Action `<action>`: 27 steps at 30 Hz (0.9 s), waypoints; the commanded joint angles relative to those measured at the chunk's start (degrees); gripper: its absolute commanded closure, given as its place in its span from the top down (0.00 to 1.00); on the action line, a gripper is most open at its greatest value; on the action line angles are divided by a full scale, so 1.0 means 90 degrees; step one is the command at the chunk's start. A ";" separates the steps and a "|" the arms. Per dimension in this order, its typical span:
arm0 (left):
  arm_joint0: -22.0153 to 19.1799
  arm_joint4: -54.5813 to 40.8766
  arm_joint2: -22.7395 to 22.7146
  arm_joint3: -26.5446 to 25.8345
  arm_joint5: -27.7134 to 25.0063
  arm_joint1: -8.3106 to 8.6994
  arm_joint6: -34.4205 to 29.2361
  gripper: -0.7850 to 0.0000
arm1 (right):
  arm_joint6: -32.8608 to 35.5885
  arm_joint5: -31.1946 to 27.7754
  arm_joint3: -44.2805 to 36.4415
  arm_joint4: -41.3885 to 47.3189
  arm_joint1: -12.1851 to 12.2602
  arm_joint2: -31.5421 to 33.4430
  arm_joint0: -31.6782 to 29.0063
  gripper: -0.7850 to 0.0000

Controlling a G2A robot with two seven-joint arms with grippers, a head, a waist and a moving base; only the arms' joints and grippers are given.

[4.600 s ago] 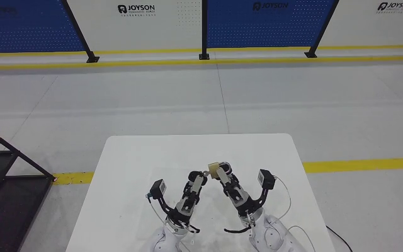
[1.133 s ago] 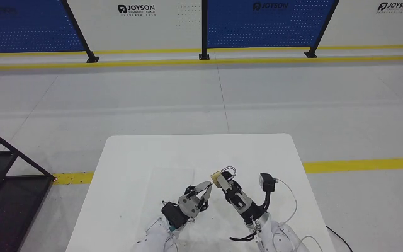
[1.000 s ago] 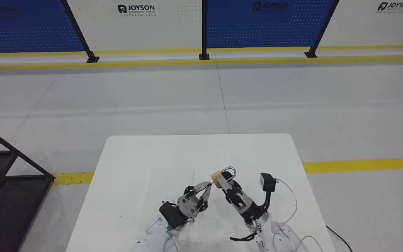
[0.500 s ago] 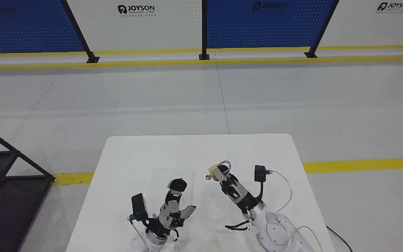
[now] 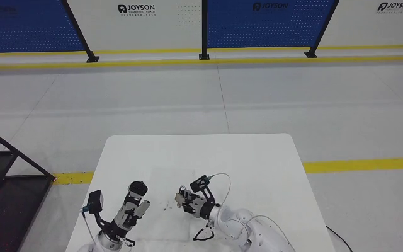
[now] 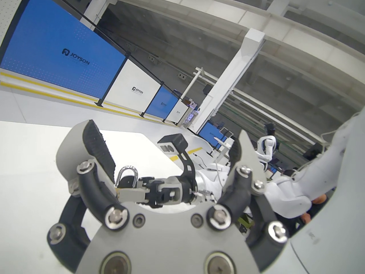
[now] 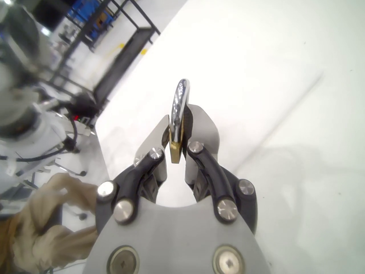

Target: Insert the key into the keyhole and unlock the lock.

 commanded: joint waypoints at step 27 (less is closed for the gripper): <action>-0.0001 0.0016 0.0004 0.0000 0.0000 0.0000 0.0007 1.00 | 0.0050 0.0417 -0.1347 -0.1554 0.0352 0.0654 -0.0786 1.00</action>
